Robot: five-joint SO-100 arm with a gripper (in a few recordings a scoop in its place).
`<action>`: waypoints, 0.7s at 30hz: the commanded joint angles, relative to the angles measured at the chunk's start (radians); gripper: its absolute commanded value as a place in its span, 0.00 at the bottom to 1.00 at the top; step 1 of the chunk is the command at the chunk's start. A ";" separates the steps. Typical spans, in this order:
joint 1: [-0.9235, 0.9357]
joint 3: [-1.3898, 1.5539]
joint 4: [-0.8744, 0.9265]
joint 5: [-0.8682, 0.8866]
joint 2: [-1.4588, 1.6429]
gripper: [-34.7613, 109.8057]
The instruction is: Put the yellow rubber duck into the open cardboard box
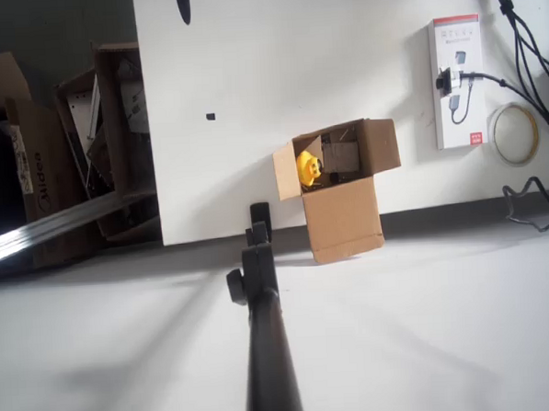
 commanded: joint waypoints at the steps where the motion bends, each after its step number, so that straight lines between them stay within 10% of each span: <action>1: 0.011 0.077 -0.049 -0.003 0.023 0.24; 21: -0.002 0.661 -0.222 -0.018 0.370 0.24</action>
